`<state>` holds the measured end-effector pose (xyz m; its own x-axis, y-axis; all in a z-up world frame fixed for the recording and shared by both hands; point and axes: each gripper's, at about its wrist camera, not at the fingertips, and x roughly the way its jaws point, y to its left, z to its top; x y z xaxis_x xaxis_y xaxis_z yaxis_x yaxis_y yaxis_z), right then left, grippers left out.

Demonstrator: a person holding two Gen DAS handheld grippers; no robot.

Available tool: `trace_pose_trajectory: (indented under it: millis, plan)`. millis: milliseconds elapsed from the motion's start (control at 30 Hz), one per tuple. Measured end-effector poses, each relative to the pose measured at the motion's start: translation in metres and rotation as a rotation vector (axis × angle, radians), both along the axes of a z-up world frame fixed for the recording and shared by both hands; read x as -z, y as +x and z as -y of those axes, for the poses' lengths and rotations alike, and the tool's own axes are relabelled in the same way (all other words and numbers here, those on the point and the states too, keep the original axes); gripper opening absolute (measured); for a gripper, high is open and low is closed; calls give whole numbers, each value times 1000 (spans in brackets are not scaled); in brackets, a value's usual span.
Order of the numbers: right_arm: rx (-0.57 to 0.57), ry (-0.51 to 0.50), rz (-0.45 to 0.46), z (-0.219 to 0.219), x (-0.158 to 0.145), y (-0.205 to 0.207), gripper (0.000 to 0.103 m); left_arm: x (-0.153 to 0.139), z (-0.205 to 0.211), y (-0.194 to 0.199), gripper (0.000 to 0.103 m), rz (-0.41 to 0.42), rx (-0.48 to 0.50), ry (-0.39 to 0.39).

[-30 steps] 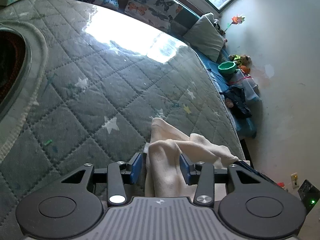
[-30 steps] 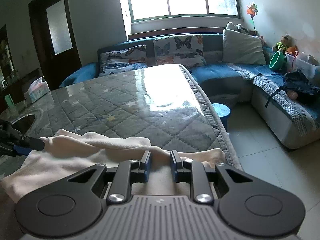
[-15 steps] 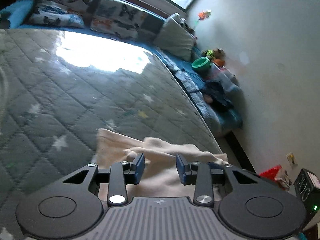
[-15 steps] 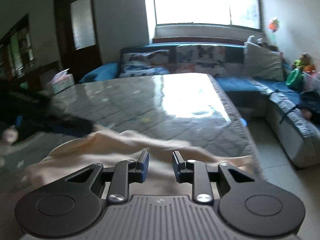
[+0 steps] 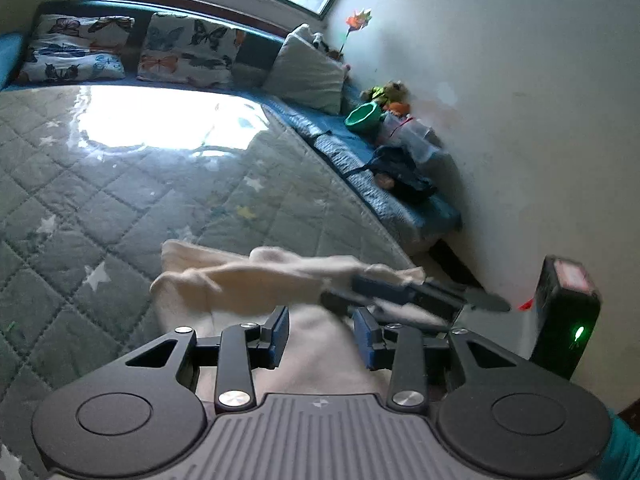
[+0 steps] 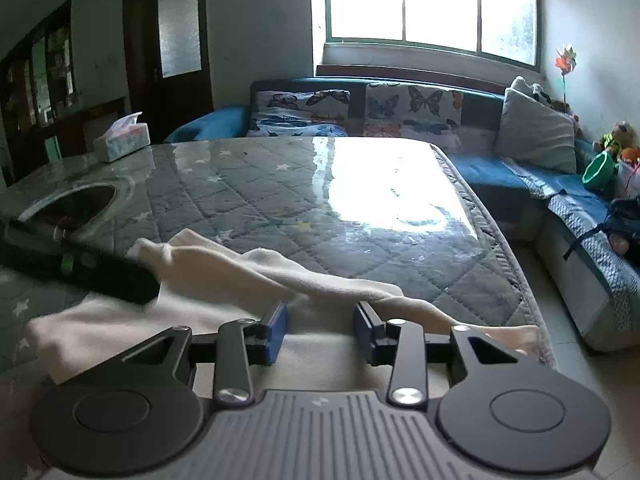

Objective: Fold clothes
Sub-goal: 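Lower the bundle onto the mattress and open both tools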

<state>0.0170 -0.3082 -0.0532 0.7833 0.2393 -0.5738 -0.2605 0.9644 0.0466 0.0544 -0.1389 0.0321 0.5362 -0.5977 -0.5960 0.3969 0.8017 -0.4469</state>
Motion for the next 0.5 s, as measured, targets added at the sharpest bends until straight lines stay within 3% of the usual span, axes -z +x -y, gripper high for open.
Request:
trace_pose_trajectory:
  millis: [133,333,500]
  plan:
    - [16,38,-10,7,0,4,40,11,3,1,39,-35,13,7]
    - [22,55,0,13,-5,-1,47,20,6,-5,40,-20,30,46]
    - [42,72,2,23,-9,-19,54,16,-1,-5,41,-21,6,25]
